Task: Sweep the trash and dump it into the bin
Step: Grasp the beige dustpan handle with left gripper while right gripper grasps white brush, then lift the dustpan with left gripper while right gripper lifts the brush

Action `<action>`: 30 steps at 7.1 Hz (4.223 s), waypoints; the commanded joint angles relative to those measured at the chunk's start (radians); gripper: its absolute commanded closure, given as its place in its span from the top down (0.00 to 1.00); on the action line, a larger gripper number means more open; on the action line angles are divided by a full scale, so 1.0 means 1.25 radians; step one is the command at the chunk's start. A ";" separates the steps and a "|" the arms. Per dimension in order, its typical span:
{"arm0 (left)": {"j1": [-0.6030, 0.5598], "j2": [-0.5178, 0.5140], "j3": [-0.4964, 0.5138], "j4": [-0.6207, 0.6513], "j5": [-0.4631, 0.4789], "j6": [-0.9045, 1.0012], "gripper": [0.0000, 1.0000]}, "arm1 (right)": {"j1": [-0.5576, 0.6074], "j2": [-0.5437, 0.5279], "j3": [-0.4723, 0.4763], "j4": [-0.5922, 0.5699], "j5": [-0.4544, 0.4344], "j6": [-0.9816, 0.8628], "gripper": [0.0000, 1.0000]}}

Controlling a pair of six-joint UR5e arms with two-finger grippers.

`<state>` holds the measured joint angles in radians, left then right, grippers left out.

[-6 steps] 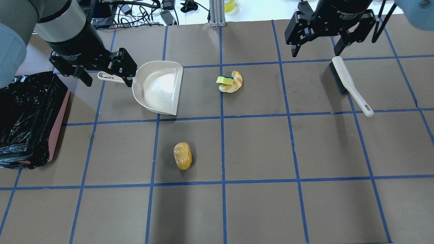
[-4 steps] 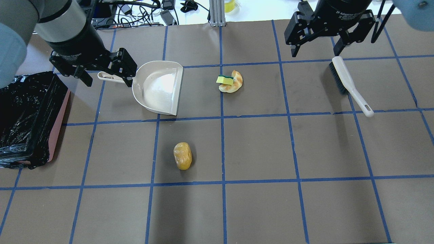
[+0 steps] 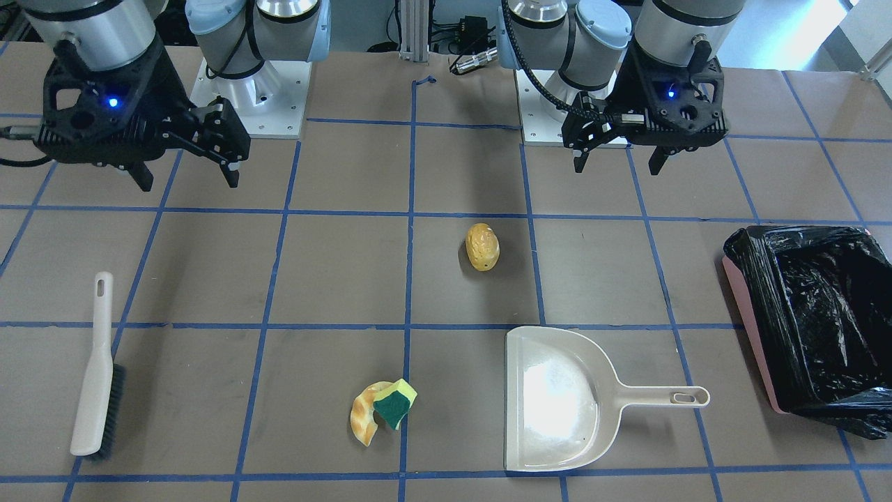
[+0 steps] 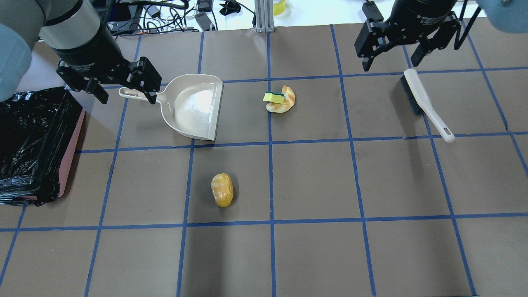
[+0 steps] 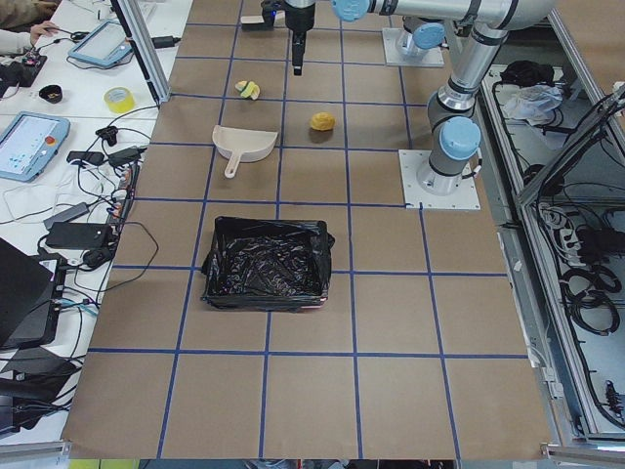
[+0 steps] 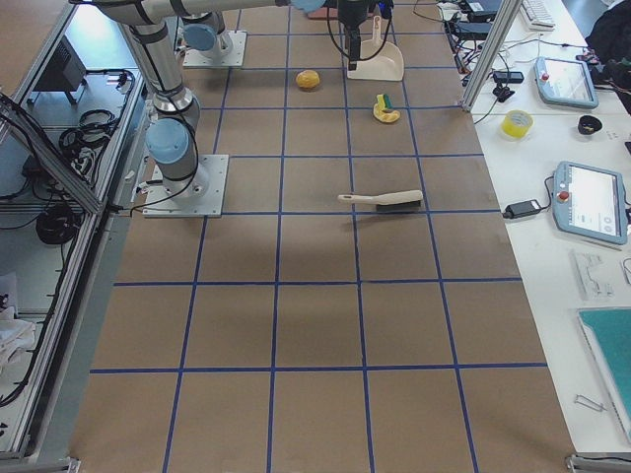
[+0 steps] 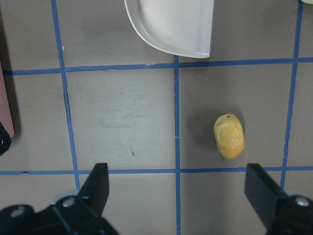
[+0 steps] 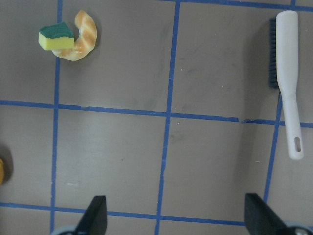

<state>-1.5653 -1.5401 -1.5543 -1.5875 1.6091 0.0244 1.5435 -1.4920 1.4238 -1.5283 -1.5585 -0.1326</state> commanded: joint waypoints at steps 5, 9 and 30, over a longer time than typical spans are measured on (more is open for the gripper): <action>0.109 -0.054 -0.014 0.079 0.007 -0.764 1.00 | -0.221 0.224 0.027 -0.166 -0.052 -0.331 1.00; 0.133 -0.224 -0.019 0.405 0.009 -0.980 1.00 | -0.237 0.275 0.200 -0.343 -0.128 -0.420 0.99; 0.120 -0.444 0.045 0.557 0.086 -1.062 0.00 | -0.289 0.230 0.272 -0.375 -0.106 -0.338 0.22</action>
<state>-1.3989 -2.1013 -1.4987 -0.9273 1.7004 -1.2979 1.1813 -1.1994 1.7652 -1.9992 -1.6917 -0.5565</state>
